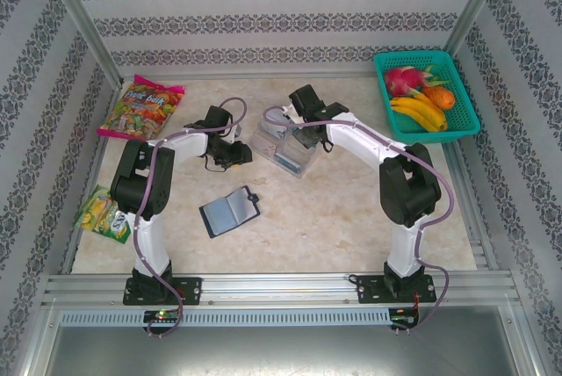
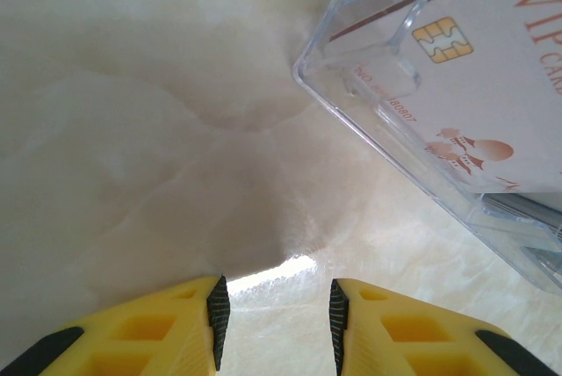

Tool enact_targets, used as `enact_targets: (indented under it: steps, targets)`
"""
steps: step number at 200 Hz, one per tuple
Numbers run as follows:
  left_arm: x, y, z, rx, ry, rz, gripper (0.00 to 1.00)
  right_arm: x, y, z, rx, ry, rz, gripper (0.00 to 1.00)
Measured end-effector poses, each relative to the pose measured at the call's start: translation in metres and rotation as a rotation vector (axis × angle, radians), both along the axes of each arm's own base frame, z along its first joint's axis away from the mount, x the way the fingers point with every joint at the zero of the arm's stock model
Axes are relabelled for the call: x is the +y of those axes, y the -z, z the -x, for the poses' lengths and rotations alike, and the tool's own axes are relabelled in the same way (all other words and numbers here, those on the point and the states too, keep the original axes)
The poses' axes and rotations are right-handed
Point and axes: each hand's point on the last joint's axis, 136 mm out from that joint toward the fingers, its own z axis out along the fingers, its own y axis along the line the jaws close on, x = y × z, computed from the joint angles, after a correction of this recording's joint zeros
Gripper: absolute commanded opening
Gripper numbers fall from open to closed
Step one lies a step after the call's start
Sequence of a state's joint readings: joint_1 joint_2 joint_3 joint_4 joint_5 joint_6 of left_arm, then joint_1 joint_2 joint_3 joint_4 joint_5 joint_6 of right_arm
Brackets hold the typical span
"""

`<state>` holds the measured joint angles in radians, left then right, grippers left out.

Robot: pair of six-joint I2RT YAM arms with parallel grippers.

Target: Put the credit cards into the card holder

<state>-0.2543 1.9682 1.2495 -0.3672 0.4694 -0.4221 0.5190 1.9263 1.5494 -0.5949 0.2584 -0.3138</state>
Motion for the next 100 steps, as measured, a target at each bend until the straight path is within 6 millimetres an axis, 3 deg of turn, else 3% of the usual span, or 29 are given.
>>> enact_targets:
  steps: [100]
  targets:
    - [0.0,0.0,0.0,0.0,0.0,0.0,0.4,-0.0001,-0.0101,0.0001,-0.019,0.0,-0.012,0.39]
